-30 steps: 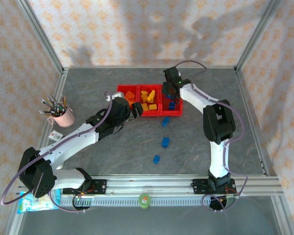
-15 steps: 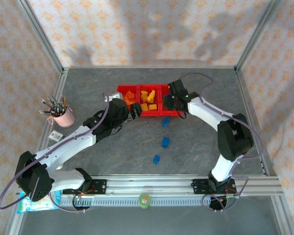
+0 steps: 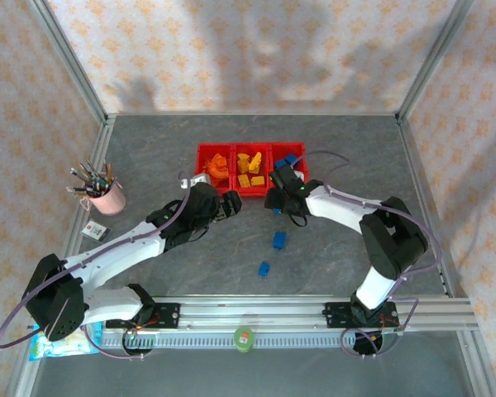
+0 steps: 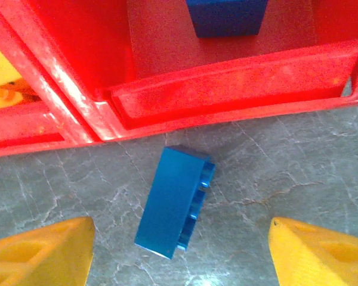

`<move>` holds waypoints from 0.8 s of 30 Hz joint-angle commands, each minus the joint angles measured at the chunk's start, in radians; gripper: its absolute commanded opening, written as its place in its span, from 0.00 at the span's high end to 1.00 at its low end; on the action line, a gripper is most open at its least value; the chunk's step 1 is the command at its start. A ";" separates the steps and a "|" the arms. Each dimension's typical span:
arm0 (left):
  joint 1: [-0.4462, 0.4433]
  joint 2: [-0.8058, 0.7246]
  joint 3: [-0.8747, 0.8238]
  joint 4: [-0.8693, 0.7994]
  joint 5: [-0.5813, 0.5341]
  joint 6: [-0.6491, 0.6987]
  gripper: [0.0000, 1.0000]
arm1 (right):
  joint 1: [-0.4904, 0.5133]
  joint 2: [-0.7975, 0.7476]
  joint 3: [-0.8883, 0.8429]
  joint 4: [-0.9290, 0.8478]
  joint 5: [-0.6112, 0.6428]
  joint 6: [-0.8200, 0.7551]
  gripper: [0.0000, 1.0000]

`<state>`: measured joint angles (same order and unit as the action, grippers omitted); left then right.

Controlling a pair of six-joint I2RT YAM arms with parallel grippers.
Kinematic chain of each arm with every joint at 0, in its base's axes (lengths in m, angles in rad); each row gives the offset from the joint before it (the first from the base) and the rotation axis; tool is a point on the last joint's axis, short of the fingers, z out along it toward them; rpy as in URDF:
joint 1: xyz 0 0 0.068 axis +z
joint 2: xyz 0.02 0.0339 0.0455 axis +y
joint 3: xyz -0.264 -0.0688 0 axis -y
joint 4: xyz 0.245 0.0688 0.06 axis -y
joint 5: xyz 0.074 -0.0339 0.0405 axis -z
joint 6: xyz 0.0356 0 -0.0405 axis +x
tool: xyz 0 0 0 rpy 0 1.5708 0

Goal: Sort the legos into containers by color
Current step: Pick up the lego from the center of the table.

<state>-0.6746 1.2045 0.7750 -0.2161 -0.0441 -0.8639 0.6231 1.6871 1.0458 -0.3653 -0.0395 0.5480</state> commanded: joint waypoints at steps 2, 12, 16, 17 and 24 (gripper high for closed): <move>-0.012 -0.026 -0.013 0.035 -0.038 -0.025 0.01 | 0.007 0.052 0.040 0.048 0.062 0.065 0.24; -0.013 -0.026 -0.020 0.033 -0.048 -0.029 0.01 | 0.007 0.142 0.088 0.078 0.049 0.095 0.38; -0.012 -0.027 -0.017 0.024 -0.053 -0.024 0.01 | 0.007 0.154 0.088 0.085 0.044 0.083 0.49; -0.013 -0.027 -0.018 0.023 -0.054 -0.025 0.01 | 0.007 0.151 0.086 0.084 0.047 0.079 0.51; -0.012 -0.029 -0.011 0.019 -0.045 -0.020 0.01 | 0.007 0.090 0.037 0.082 0.067 0.051 0.70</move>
<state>-0.6811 1.1931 0.7635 -0.1970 -0.0643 -0.8856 0.6231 1.8275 1.1061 -0.2855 -0.0139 0.6155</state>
